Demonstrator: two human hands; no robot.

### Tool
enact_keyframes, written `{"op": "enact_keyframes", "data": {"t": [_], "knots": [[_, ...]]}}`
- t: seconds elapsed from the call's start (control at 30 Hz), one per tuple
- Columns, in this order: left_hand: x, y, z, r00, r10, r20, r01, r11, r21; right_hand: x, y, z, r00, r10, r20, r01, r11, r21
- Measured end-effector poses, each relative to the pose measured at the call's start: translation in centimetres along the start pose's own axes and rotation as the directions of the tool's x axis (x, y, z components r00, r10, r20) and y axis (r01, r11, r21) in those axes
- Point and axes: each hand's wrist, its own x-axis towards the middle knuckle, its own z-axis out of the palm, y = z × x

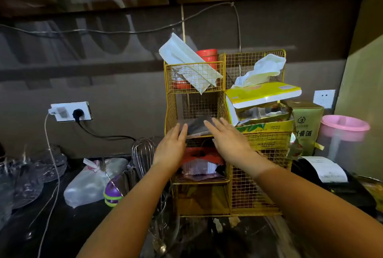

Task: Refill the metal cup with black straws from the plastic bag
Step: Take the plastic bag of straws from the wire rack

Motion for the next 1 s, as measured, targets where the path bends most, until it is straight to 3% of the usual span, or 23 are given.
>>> {"op": "enact_keyframes", "data": {"t": [0.63,1.0], "knots": [[0.1,0.3,-3.8,0.996,0.045,-0.071,-0.046,0.999,-0.009,-0.7,-1.7,-2.9,0.999,0.007,-0.035,-0.006,1.0,0.012],[-1.7,0.9,-12.5,0.96,0.092,-0.263,-0.089,0.996,0.025,-3.1,-4.1,-10.9,0.957,-0.054,-0.285,0.07,0.996,0.048]]}}
